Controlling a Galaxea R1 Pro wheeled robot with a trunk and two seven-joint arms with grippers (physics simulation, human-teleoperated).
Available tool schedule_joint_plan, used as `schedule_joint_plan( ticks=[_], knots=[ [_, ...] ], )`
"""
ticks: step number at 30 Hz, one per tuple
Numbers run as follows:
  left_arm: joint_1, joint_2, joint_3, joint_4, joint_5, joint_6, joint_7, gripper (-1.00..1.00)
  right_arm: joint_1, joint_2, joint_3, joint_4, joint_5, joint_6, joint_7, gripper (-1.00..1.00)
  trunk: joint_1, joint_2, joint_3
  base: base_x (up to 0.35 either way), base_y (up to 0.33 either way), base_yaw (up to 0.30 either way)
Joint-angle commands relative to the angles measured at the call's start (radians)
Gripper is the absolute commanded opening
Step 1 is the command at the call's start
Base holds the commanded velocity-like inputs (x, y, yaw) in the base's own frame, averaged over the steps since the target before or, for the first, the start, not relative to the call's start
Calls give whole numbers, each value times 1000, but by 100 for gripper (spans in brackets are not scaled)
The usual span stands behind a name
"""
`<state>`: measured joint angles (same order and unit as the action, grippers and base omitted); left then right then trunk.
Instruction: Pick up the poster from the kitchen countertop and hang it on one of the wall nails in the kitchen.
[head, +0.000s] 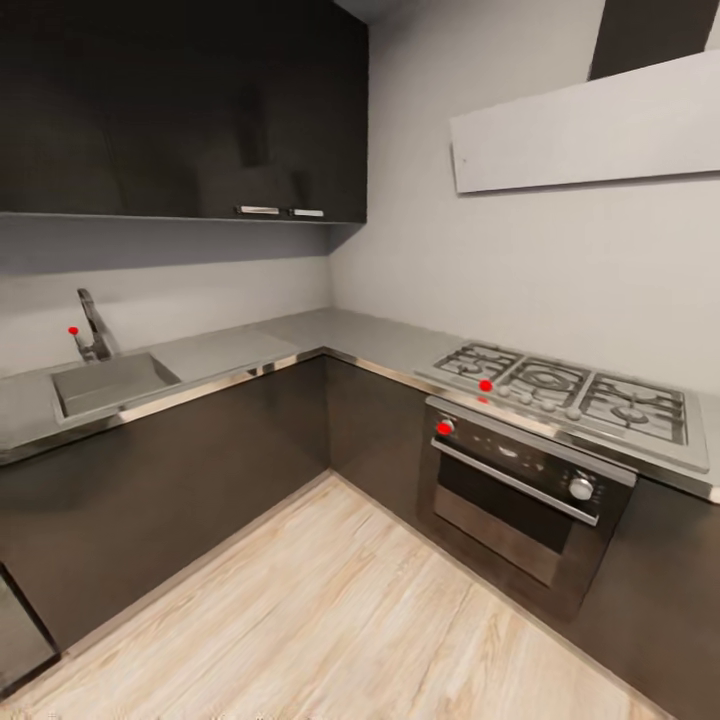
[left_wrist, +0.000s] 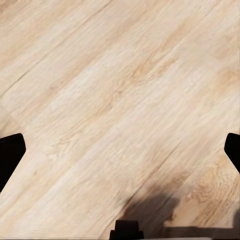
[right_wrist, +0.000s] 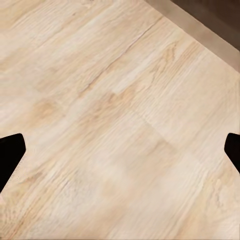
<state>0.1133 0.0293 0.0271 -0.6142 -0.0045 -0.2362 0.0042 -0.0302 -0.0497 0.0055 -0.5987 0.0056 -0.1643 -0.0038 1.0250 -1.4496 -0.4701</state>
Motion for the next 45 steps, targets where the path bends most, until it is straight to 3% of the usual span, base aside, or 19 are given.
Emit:
schedule_joint_plan(
  ticks=[1,3,5,10,45],
  knots=[
    [0,0,1,-1,-1,-2,0,100,0,0,1,0,1,-3,0,100,0,0,-1,0,0,289],
    [0,0,1,-1,-1,-1,0,100,0,0,1,6,1,-2,1,100,0,0,-1,12,-12,222],
    [0,0,0,-1,-1,0,0,100,-1,-3,0,82,5,-2,2,100,0,0,-1,160,-167,52],
    [0,0,2,-2,0,-1,0,100,-2,0,-1,108,4,-46,2,100,0,0,-2,156,-168,34],
    [0,0,5,-1,5,-1,0,100,-2,5,1,109,6,-54,-4,100,0,0,-3,2,-3,271]
  ],
)
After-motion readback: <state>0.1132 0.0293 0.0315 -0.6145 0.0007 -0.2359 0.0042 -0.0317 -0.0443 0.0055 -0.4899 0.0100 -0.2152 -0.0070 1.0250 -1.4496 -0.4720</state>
